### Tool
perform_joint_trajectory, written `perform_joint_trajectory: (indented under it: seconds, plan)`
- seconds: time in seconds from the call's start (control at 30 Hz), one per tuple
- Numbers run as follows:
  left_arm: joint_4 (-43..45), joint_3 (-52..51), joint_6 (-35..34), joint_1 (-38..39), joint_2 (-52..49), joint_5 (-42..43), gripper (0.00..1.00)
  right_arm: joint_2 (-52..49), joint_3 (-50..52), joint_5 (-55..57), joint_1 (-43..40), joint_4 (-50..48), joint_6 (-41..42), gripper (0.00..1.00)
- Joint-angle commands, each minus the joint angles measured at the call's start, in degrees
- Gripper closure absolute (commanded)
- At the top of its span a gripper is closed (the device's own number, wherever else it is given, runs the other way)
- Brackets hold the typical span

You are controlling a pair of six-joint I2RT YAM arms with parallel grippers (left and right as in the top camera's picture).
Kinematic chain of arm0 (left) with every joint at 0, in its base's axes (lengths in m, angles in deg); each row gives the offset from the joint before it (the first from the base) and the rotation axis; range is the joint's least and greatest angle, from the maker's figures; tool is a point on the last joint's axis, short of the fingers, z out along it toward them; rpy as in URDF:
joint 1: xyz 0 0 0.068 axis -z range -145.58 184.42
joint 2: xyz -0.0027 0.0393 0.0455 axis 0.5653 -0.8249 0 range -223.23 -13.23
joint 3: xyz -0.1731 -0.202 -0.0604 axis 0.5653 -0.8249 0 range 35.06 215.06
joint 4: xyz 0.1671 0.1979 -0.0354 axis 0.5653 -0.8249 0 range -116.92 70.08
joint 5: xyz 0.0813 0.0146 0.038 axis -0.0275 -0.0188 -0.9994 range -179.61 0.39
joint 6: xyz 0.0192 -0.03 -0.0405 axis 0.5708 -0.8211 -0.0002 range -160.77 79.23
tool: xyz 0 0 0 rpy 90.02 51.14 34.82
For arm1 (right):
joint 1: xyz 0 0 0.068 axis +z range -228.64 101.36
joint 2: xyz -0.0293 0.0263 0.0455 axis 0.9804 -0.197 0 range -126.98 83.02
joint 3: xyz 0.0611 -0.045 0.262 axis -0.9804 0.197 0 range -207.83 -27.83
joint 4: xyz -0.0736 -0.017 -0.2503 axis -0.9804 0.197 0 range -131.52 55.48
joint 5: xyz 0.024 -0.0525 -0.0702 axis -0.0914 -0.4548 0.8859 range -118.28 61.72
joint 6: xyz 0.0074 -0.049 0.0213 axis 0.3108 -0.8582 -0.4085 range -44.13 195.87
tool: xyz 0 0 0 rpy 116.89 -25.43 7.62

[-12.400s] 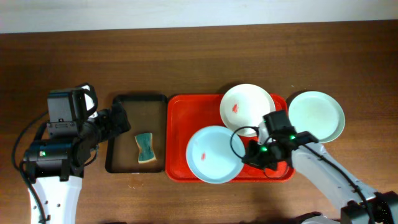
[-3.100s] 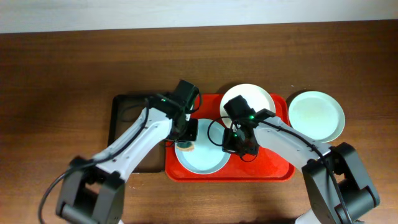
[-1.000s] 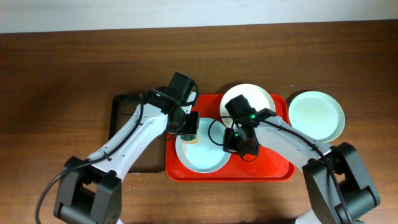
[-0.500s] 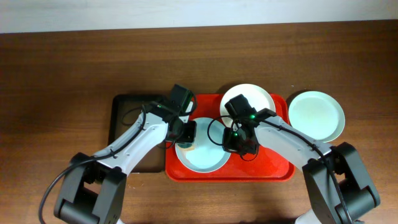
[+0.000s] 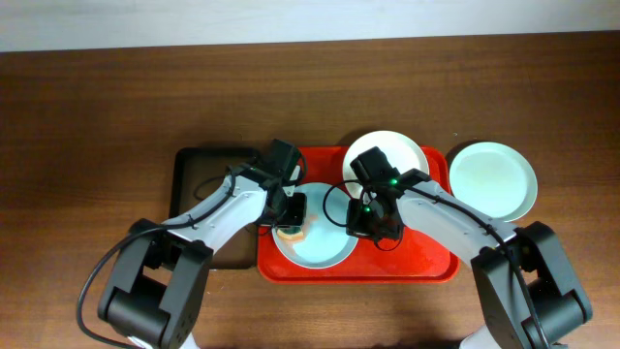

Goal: Clean dirty plates on tray and stack at the side
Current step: 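Scrub the pale blue plate surface with the sponge in the left gripper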

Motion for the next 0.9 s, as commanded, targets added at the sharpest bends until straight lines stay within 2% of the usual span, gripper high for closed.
perform_joint_trajectory:
  seconds: [0.0,0.17,0.3,0.47,0.77,0.87]
  plan:
    - [2.0,-0.2,-0.5,0.5,-3.5,12.8,1.0,-0.2,0.1,-0.3,0.1,-0.2,-0.4,0.96]
    - [0.4,3.8,-0.5,0.4,-1.7,12.9,1.0,-0.2,0.1,-0.3,0.1,-0.2,-0.4,0.96]
    - [-2.0,4.7,-0.6,0.2,3.2,4.2,1.0,-0.2,0.1,-0.3,0.1,-0.2,-0.6,0.96]
    - [-4.6,4.4,-0.6,0.5,4.1,-2.6,1.0,-0.2,0.1,-0.3,0.1,-0.2,-0.6,0.96]
    - [-2.6,-1.0,-0.6,0.9,4.0,-1.9,1.0,-0.2,0.1,-0.3,0.1,-0.2,-0.6,0.95]
    - [0.5,-3.8,-2.8,2.6,4.0,-1.9,1.0,-0.2,0.1,-0.3,0.1,-0.2,-0.6,0.95]
